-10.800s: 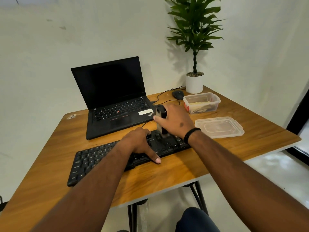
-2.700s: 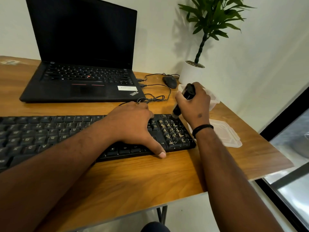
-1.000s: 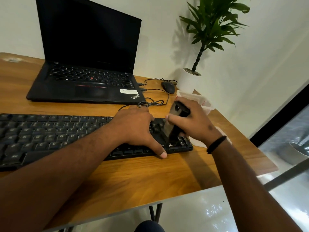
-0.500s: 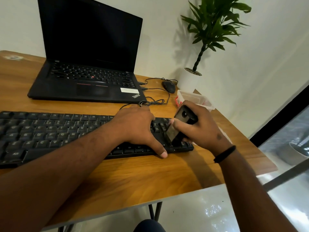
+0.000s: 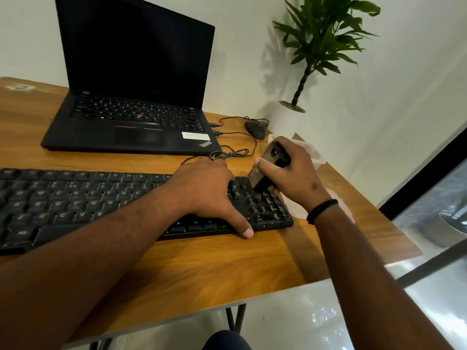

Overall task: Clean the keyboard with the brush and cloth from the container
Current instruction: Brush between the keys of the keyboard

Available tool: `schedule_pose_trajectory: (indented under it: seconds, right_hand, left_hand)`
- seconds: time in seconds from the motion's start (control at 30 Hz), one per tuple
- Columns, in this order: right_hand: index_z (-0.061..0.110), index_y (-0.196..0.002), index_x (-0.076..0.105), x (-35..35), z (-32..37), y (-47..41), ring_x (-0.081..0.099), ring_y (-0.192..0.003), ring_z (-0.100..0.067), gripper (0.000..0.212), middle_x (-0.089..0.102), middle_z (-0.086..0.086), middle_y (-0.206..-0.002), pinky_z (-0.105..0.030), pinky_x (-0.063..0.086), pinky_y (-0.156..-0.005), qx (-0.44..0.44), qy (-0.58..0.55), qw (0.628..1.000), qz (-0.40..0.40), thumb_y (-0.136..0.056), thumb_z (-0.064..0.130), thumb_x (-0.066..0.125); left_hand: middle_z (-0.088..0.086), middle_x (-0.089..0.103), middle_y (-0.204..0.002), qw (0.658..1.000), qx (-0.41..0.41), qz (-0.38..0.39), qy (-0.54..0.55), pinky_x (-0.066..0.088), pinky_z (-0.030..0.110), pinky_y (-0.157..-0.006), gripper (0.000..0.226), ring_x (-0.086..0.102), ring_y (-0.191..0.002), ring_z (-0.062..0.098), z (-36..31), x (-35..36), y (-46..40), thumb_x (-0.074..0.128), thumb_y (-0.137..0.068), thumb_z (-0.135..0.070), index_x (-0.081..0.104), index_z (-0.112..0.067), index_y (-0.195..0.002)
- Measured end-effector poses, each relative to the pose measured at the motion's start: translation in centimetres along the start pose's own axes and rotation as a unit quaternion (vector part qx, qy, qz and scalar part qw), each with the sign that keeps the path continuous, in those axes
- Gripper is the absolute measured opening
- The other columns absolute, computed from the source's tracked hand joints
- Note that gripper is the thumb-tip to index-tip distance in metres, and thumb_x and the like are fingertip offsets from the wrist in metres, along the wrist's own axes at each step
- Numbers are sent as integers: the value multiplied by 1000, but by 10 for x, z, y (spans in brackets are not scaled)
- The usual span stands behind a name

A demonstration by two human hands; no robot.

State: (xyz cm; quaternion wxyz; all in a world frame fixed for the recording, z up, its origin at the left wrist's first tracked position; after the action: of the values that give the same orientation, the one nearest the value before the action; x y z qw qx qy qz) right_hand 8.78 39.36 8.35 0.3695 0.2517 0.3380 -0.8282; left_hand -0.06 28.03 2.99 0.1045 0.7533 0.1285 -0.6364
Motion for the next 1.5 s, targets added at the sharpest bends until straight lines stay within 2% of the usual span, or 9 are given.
schedule_pose_trajectory:
  seconds: [0.1, 0.23, 0.37, 0.53, 0.67, 0.83, 1.07, 1.2, 1.5]
  right_hand:
    - [10, -93, 57, 8, -3, -1, 62, -52, -16, 16, 61, -9, -80, -23, 42, -38, 25, -34, 995, 89, -89, 17, 71]
    - [13, -96, 56, -2, -4, -3, 64, -53, -13, 20, 62, -10, -86, -24, 46, -39, 30, -18, 999, -2, -89, 24, 72]
    - [12, -90, 57, 11, -1, 0, 62, -57, -8, 15, 59, -8, -85, -19, 40, -37, 33, -28, 996, 72, -87, 16, 71]
    - [28, -100, 56, 6, -7, -1, 68, -89, -24, 30, 67, -6, -98, -30, 50, -56, 33, -74, 994, -69, -77, 37, 75]
    - [25, -113, 44, 21, 2, 1, 67, -74, -17, 56, 61, -3, -94, -24, 49, -45, 41, -97, 994, -38, -77, 54, 77]
    - [17, -111, 50, 1, 13, -2, 54, -71, -3, 64, 51, 17, -77, -15, 42, -57, 19, 116, 984, -136, -73, 62, 76]
    - [15, -102, 52, 3, 15, -2, 63, -49, -4, 68, 58, 6, -79, -12, 40, -39, 69, 93, 985, -126, -70, 70, 73]
    - [17, -95, 53, 14, 19, 1, 59, -54, -1, 56, 57, 8, -77, -11, 40, -40, 44, 69, 994, -72, -73, 64, 75]
    - [21, -86, 51, 6, 18, 17, 52, -61, 2, 41, 54, 12, -70, -7, 39, -50, 31, 86, 990, -110, -79, 54, 75]
  left_hand:
    - [-9, 54, -125, 1000, 1, -6, 3, 49, 39, -87, 127, 49, -115, 18, 0, 1, 0, 49, -31, -105, 59, -26, -130]
    - [-8, 54, -124, 1000, -3, -5, -2, 48, 37, -85, 126, 50, -114, 19, 0, 0, -1, 50, -32, -105, 59, -25, -129]
    - [-8, 54, -125, 1000, -2, -7, 1, 48, 37, -84, 125, 49, -115, 18, 0, 0, 0, 52, -33, -104, 59, -25, -129]
    - [-8, 55, -127, 1000, -2, -10, -9, 48, 38, -85, 126, 49, -118, 19, -1, 0, 0, 51, -34, -105, 59, -25, -131]
    - [-9, 55, -131, 1000, 0, -16, 2, 47, 37, -85, 124, 50, -120, 19, -1, -1, 2, 55, -36, -103, 57, -25, -132]
    - [-9, 54, -129, 1000, -1, -8, -5, 46, 36, -83, 125, 49, -119, 18, -1, -1, 1, 52, -34, -104, 59, -26, -132]
    - [-10, 57, -121, 1000, -2, -18, 2, 50, 37, -81, 122, 51, -111, 17, 0, -1, 0, 48, -29, -106, 63, -29, -123]
    - [-9, 60, -124, 1000, -9, -25, 12, 52, 38, -85, 124, 54, -113, 16, 2, 0, 0, 50, -29, -106, 62, -26, -124]
    - [-9, 57, -125, 1000, -7, -22, 15, 50, 37, -83, 124, 52, -115, 18, 1, -1, 0, 52, -30, -105, 60, -28, -127]
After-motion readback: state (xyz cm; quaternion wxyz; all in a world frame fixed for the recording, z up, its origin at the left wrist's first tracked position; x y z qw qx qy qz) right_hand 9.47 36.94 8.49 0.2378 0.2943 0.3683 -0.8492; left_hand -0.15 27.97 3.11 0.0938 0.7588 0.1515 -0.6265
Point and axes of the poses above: each hand's wrist, its own y-axis away from the middle knuckle, its own x-axis out of the palm, z = x × y, the point moved 9 cm from there along -y, towards the middle knuckle
